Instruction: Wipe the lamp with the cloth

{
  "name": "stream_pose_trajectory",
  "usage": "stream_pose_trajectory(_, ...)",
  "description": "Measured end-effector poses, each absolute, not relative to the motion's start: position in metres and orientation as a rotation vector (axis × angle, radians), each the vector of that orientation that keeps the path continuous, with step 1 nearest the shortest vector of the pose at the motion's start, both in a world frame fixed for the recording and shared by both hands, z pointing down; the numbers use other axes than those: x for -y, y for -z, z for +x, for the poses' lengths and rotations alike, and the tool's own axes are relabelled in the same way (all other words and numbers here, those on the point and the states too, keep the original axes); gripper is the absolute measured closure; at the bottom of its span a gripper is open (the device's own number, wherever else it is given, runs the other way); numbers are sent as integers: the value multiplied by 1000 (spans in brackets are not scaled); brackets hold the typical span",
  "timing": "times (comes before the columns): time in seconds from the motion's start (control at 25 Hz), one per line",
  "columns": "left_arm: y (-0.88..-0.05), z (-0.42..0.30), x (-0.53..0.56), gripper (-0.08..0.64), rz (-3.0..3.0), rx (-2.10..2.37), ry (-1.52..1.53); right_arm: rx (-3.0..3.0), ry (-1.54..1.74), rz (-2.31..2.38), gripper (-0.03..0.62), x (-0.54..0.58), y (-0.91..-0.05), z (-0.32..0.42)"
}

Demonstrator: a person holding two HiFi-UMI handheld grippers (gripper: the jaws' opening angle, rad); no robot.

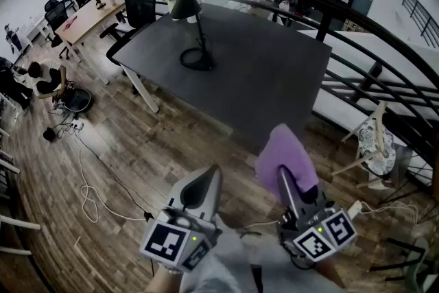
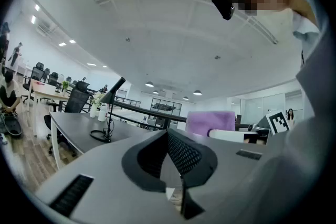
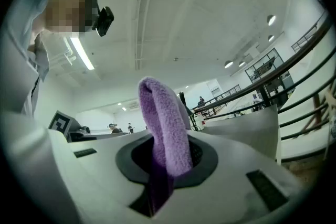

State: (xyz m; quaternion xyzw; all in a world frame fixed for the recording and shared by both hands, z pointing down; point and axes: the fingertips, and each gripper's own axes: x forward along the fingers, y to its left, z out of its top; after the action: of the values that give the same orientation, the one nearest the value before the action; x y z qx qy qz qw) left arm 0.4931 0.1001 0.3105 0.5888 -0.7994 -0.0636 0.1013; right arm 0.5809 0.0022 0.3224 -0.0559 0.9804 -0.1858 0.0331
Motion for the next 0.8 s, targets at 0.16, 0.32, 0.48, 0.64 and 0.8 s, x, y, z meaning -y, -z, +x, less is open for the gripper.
stream_pose_trajectory(0.16,-314,484,-104,554,1740,2357,184,-3023,575,-172,546,-4,-327,571)
stream_pose_trajectory(0.32,-316,475,-107,554,1718,2355,184,-3033,584,-168,546,-4,-328,562)
stream_pose_trajectory(0.48,-316,457,-109,554,1698,2371,199,-3047,568,-160,546,-5,-329,545)
stream_pose_trajectory(0.64,-316,435,-114,554,1673,2382,206,-3071,500,-153,546,-8,-326,523)
stream_pose_trajectory(0.8,-313,406,-123,554,1647,2396,202,-3100,373,-125,545,-20,-318,490)
